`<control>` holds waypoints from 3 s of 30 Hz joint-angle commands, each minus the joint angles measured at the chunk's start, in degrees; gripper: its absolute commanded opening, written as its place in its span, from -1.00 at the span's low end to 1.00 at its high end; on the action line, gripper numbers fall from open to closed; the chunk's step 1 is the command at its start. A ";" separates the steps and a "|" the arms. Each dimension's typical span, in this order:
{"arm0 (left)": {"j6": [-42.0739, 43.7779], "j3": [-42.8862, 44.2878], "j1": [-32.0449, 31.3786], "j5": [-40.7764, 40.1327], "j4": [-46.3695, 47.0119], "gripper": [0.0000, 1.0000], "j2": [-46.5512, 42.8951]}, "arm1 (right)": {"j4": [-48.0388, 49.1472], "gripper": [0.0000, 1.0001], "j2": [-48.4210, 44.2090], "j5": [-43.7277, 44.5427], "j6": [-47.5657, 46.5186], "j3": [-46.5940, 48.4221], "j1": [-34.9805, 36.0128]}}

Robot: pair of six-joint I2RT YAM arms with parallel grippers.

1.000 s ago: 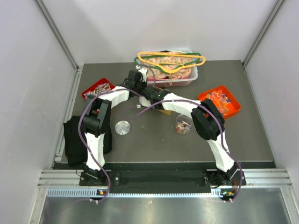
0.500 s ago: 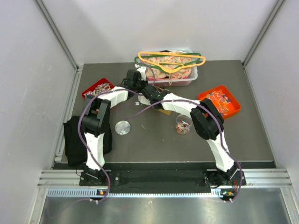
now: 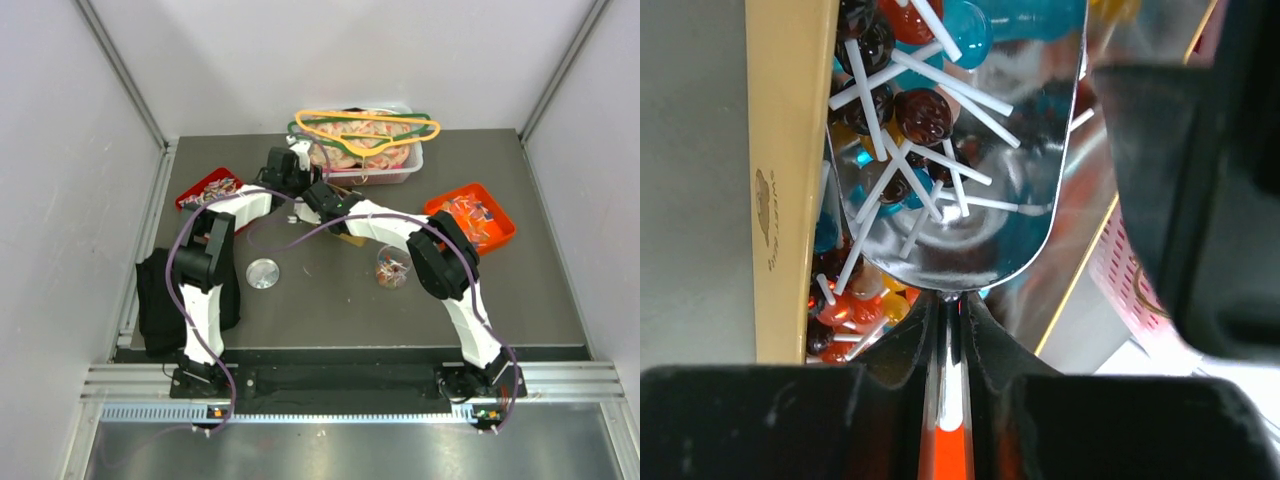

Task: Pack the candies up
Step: Scoop the fake candies from the storage box.

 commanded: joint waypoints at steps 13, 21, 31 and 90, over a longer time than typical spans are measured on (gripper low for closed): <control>-3.20 0.41 0.19 10.57 -4.21 0.54 -3.07 | 8.33 -1.00 -9.54 1.59 9.95 -1.05 -3.99; -4.52 1.02 1.51 11.44 -3.77 0.58 -3.16 | 8.07 -1.00 -13.05 0.98 10.04 -3.34 -5.57; -5.23 2.34 5.46 14.96 -3.95 0.61 -4.48 | 5.61 -1.00 -13.23 -0.08 14.17 -3.51 -7.42; -0.57 1.29 14.60 19.01 -9.57 0.69 -11.68 | -25.31 -1.00 -42.47 -22.58 0.99 -15.55 -11.01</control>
